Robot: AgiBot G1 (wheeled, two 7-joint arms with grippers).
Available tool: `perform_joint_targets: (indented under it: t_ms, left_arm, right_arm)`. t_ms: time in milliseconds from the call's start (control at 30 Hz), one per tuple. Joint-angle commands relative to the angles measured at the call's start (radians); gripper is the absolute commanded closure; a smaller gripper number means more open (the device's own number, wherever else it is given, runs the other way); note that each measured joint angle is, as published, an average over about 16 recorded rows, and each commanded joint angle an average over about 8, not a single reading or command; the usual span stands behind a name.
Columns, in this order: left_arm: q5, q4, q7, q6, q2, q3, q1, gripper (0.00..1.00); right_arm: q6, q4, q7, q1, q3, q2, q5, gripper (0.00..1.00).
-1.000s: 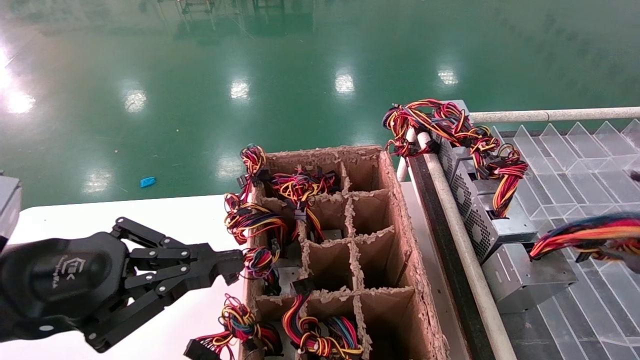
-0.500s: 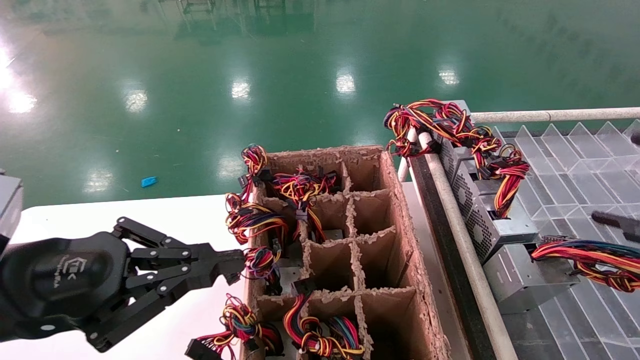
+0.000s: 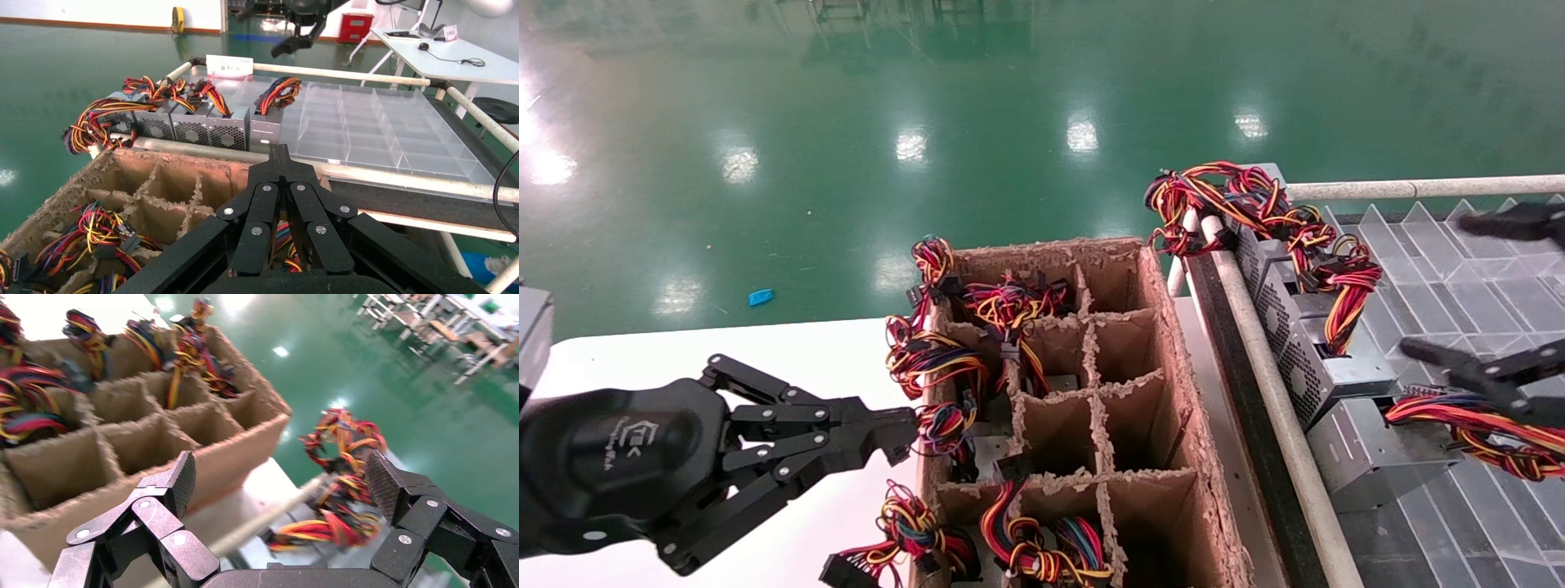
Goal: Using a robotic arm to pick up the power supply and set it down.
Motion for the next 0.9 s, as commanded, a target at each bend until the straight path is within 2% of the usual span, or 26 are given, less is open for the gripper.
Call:
perform_joint_targets:
  t_ms: [33, 233, 900]
  left_arm:
    - [0.0, 0.0, 0.0, 0.0, 0.0, 0.0, 0.0, 0.77]
    - [0.0, 0.0, 0.0, 0.0, 0.0, 0.0, 0.0, 0.02]
    - [0.0, 0.0, 0.0, 0.0, 0.0, 0.0, 0.0, 0.0]
  right_arm:
    - [-0.005, -0.002, -0.001, 0.007, -0.017, -0.013, 0.013, 0.0]
    - [-0.022, -0.009, -0.003, 0.029, -0.071, -0.054, 0.052, 0.0]
    - [-0.077, -0.031, -0.01, 0.103, -0.247, -0.188, 0.181, 0.0]
